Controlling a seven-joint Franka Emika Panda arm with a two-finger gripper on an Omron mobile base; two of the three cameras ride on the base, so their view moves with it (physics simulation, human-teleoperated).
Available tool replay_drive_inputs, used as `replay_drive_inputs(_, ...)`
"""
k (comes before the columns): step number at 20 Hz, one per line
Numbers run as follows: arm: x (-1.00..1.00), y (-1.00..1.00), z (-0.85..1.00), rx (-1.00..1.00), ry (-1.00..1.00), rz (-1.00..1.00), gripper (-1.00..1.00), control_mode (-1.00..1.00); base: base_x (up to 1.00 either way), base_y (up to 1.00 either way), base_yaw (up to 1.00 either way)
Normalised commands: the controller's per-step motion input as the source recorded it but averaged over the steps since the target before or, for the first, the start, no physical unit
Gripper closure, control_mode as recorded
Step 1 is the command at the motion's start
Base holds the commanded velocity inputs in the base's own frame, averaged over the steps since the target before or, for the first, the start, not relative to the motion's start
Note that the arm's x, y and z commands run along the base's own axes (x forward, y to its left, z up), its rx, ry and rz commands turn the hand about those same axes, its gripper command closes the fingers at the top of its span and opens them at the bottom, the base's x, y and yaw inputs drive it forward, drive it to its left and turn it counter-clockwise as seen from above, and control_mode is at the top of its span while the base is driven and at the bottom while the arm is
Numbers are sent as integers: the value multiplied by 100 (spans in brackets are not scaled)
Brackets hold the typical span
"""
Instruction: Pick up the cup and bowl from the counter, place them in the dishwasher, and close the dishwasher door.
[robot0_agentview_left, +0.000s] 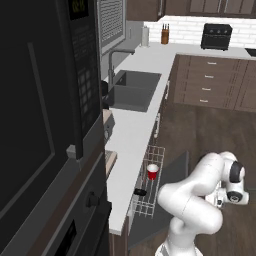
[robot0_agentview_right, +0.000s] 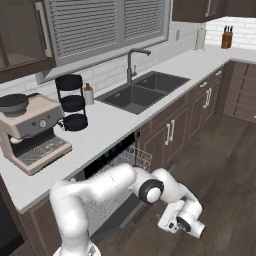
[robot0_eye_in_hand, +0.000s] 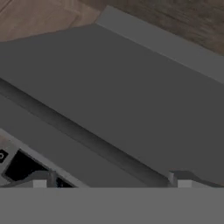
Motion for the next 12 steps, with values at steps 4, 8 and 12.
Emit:
replay_drive_inputs(4,59,27,-64,0,0,-5,-100,-100,0,0,0)
replay_drive_inputs(8,47,41,-51,0,0,-5,-100,-100,0,0,0)
replay_drive_inputs(12,38,51,-32,0,0,-5,-100,-100,0,0,0)
